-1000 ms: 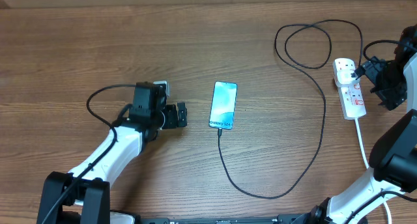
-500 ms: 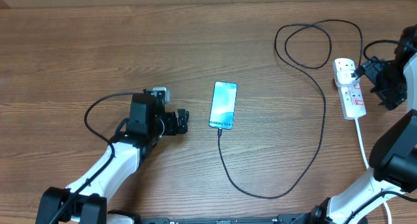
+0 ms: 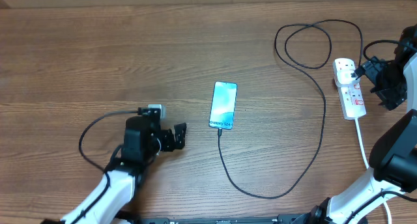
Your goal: Plug charger to phone and switch on socket
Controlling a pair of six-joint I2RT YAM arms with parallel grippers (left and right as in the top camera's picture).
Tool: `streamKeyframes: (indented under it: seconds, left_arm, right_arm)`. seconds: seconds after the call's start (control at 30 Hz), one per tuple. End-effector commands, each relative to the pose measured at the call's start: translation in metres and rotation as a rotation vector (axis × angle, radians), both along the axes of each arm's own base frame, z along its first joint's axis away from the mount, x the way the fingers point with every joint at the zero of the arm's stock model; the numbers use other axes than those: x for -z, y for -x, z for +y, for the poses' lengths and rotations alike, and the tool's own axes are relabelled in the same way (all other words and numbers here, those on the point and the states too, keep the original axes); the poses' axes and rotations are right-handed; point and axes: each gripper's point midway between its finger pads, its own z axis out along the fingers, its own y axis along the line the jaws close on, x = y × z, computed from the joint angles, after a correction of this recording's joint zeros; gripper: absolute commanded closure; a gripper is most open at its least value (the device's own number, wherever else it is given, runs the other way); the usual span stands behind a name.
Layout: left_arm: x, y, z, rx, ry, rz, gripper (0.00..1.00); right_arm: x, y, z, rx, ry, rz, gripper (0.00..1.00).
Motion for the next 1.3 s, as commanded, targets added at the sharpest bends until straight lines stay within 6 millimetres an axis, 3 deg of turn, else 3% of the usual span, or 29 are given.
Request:
streamKeyframes:
  seconds: [0.0, 0.37, 1.27]
  left_arm:
    - [0.004, 0.011, 0.007, -0.010, -0.026, -0.029, 0.01]
    - [0.014, 0.034, 0.029, -0.121, 0.035, -0.055, 0.00]
    - [0.016, 0.045, 0.035, -0.134, 0.041, -0.075, 0.00]
  right_arm:
    - [-0.018, -0.006, -0.002, -0.008, 0.023, -0.049, 0.00]
    - [-0.018, -0.006, -0.002, -0.008, 0.023, -0.049, 0.00]
    - [-0.018, -0.006, -0.002, -0.008, 0.023, -0.049, 0.00]
